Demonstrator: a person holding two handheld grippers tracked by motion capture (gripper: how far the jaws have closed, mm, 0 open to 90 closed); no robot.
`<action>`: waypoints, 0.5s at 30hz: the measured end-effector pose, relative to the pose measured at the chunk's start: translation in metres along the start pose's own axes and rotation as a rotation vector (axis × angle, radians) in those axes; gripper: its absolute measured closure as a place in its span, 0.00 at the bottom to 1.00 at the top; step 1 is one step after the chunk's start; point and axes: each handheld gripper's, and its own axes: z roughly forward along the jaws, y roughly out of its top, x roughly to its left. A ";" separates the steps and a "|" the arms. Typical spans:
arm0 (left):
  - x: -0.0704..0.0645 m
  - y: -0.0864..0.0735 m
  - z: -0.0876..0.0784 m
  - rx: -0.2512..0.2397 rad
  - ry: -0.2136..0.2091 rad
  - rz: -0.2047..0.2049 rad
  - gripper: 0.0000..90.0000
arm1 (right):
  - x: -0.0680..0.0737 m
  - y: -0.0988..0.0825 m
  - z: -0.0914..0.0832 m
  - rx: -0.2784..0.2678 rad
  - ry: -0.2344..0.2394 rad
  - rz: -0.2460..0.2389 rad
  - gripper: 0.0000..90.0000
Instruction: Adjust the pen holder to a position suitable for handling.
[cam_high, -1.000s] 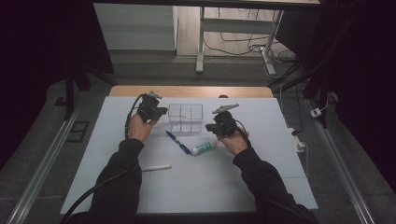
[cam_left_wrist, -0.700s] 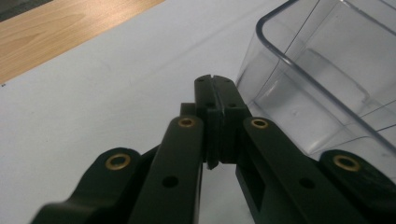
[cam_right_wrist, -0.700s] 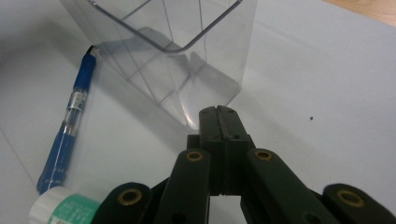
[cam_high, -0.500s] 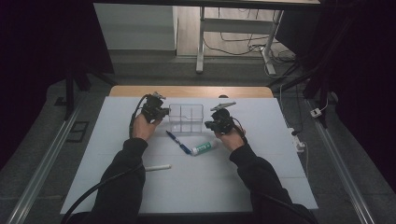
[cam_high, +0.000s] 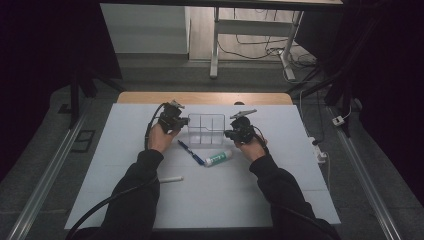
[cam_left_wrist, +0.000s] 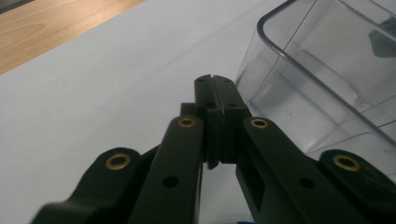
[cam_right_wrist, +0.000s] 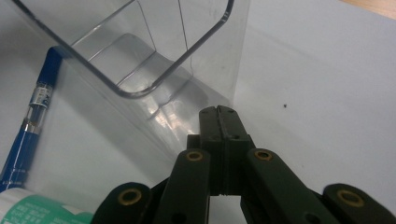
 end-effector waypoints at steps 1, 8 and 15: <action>-0.001 0.000 0.000 0.000 -0.002 0.002 0.99 | -0.001 -0.001 -0.001 0.003 -0.002 0.003 0.99; -0.011 0.000 0.001 0.008 -0.016 0.020 0.99 | -0.004 -0.005 -0.004 0.019 -0.019 0.005 0.99; -0.017 0.000 0.002 0.011 -0.025 0.030 0.99 | -0.004 -0.009 -0.009 0.029 -0.023 0.005 0.99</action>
